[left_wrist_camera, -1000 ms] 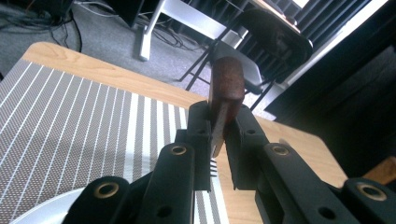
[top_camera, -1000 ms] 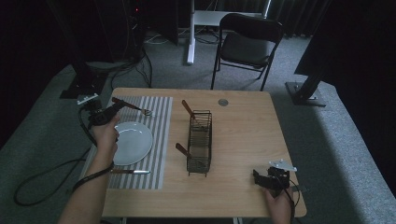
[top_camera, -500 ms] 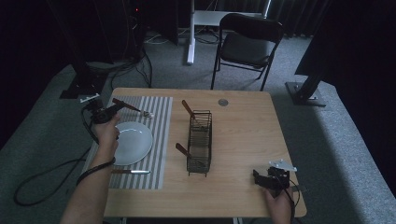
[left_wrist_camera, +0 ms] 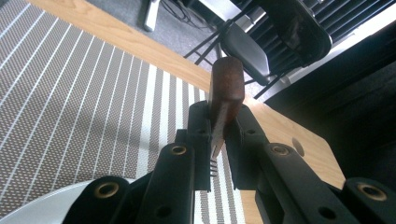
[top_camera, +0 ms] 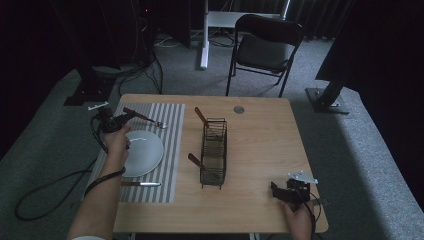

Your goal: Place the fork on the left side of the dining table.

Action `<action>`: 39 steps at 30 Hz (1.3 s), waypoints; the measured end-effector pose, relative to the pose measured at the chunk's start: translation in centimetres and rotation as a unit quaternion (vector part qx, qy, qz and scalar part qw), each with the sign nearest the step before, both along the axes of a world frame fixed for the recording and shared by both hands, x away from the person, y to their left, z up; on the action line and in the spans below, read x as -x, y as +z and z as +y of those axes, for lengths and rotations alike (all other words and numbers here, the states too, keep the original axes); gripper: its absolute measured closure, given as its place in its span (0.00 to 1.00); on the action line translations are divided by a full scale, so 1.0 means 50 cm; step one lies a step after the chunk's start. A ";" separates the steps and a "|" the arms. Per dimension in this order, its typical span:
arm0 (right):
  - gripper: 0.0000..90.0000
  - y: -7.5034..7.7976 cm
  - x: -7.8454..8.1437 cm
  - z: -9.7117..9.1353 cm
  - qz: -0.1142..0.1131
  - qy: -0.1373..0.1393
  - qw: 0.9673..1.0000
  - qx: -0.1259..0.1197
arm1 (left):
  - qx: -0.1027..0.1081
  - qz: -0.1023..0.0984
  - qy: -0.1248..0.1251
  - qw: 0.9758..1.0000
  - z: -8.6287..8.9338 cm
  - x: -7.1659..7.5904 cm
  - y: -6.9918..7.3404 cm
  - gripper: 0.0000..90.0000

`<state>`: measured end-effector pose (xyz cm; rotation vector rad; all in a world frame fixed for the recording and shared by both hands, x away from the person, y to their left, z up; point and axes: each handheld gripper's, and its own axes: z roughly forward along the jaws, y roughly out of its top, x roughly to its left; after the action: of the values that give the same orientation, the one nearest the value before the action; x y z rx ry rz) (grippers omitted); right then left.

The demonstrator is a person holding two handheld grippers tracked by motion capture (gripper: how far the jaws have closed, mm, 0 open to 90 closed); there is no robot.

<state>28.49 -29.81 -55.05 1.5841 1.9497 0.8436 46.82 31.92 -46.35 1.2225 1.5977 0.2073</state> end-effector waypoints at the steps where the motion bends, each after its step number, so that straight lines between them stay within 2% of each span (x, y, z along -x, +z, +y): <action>1: 0.15 0.000 0.000 0.000 0.000 0.000 1.000 0.000 | 0.004 0.003 -0.001 1.000 0.000 -0.002 -0.003 0.90; 2: 0.15 0.000 0.000 0.000 0.000 0.000 1.000 0.000 | 0.007 0.007 -0.006 1.000 0.001 -0.005 -0.008 0.90; 4: 0.15 0.000 0.000 0.000 0.000 0.000 1.000 0.000 | 0.002 0.013 0.001 1.000 -0.001 -0.007 -0.017 0.90; 6: 0.15 0.000 0.000 0.000 0.000 0.000 1.000 0.000 | 0.020 0.015 0.009 1.000 0.008 -0.008 -0.028 0.90; 12: 0.15 0.000 0.000 0.000 0.000 0.000 1.000 0.000 | 0.031 0.019 0.004 0.999 0.023 -0.016 -0.038 0.89; 14: 0.15 0.000 0.000 0.000 0.000 0.000 1.000 0.000 | 0.044 0.020 0.008 0.999 0.029 -0.020 -0.047 0.89; 16: 0.15 0.000 0.000 0.000 0.000 0.000 1.000 0.000 | 0.046 0.020 0.009 0.999 0.031 -0.021 -0.051 0.88; 17: 0.15 0.000 0.000 0.000 0.000 0.000 1.000 0.000 | 0.043 0.018 0.010 0.999 0.032 -0.021 -0.054 0.88; 18: 0.15 0.000 0.000 0.000 0.000 0.000 1.000 0.000 | 0.044 0.007 0.009 0.999 0.033 -0.022 -0.060 0.88; 19: 0.15 0.000 0.000 0.000 0.000 0.000 1.000 0.000 | 0.044 0.007 0.009 0.999 0.033 -0.022 -0.060 0.87; 20: 0.15 0.000 0.000 0.000 0.000 0.000 1.000 0.000 | 0.025 0.005 0.004 1.000 0.031 -0.023 -0.063 0.86; 23: 0.15 0.000 0.000 0.000 0.000 0.000 1.000 0.000 | 0.022 0.003 0.004 1.000 0.030 -0.024 -0.070 0.84; 24: 0.15 0.000 0.000 0.000 0.000 0.000 1.000 0.000 | 0.013 0.015 0.006 1.000 0.027 -0.026 -0.076 0.81; 25: 0.15 0.000 0.000 0.000 0.000 0.000 1.000 0.000 | 0.013 0.015 0.006 1.000 0.027 -0.026 -0.076 0.78; 26: 0.15 0.000 0.000 0.000 0.000 0.000 1.000 0.000 | 0.034 0.035 0.016 0.999 0.030 -0.030 -0.084 0.72; 27: 0.15 0.000 0.000 0.000 0.000 0.000 1.000 0.000 | 0.034 0.035 0.016 0.999 0.030 -0.030 -0.084 0.66; 28: 0.15 0.000 0.000 0.000 0.000 0.000 1.000 0.000 | 0.040 0.047 0.025 0.998 0.032 -0.031 -0.090 0.64; 31: 0.15 0.000 0.000 0.000 0.000 0.000 1.000 0.000 | 0.029 0.052 0.027 0.998 0.032 -0.032 -0.092 0.58; 34: 0.15 0.000 0.000 0.000 0.000 0.000 1.000 0.000 | 0.016 0.067 0.028 0.997 0.032 -0.035 -0.095 0.55; 36: 0.15 0.000 0.000 0.000 0.000 0.000 1.000 0.000 | -0.001 0.083 0.036 0.996 0.032 -0.040 -0.098 0.46; 39: 0.15 0.000 0.000 0.000 0.000 0.000 1.000 0.000 | -0.012 0.089 0.038 0.995 0.032 -0.042 -0.101 0.45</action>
<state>28.49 -29.80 -55.05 1.5836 1.9496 0.8437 48.91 33.54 -51.38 1.2265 1.8028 0.1698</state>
